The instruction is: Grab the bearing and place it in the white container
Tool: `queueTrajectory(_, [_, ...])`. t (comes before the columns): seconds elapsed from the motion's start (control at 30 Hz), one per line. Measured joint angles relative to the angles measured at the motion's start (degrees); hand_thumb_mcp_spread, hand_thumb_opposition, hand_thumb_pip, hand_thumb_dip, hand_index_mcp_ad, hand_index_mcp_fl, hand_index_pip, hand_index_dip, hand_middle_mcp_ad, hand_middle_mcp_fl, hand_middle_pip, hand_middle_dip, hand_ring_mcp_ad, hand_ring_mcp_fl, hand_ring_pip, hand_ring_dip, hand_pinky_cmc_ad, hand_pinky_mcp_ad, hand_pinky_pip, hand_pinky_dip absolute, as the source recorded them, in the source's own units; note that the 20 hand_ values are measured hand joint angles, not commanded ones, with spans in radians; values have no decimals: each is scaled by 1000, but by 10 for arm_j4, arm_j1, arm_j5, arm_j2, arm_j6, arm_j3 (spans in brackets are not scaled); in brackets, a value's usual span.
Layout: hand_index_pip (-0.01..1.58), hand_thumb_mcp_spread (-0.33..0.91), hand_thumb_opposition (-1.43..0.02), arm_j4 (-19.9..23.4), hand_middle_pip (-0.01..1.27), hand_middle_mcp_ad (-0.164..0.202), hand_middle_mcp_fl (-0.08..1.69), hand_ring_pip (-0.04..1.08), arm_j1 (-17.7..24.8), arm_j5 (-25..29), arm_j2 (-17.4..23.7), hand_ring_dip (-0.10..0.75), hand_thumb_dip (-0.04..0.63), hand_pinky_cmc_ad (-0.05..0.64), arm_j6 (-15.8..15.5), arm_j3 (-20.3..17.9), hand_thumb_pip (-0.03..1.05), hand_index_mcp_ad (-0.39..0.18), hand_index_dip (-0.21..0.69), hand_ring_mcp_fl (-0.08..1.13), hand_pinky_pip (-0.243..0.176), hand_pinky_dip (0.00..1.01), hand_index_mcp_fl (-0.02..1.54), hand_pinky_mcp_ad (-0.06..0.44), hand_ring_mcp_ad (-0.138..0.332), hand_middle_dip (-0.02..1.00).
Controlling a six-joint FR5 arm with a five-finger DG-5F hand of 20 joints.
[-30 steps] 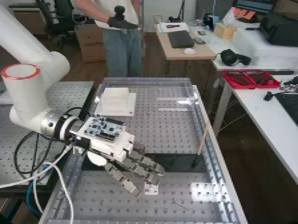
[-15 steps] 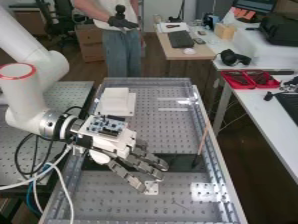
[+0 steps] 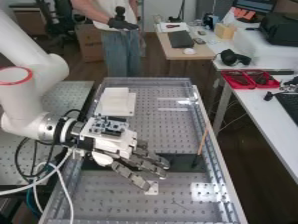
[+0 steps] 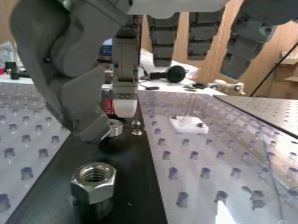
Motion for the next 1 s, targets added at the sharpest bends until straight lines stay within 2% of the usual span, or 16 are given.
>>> queueTrajectory(0.33, [1506, 332, -866, 9, 113, 82, 19, 73, -7, -10, -5, 72, 278, 438, 4, 0, 719, -91, 187, -2, -89, 260, 24, 311, 164, 157])
queueTrajectory(0.93, [1511, 332, -866, 0, 113, 82, 19, 73, -4, -8, -10, 72, 278, 438, 8, 3, 719, -91, 188, -2, -89, 276, 24, 311, 164, 157])
queueTrajectory(1.0, [1506, 332, -860, -2, 113, 82, 19, 73, -3, -8, -12, 72, 286, 438, 8, 3, 728, -80, 164, -2, -89, 278, 3, 311, 164, 157])
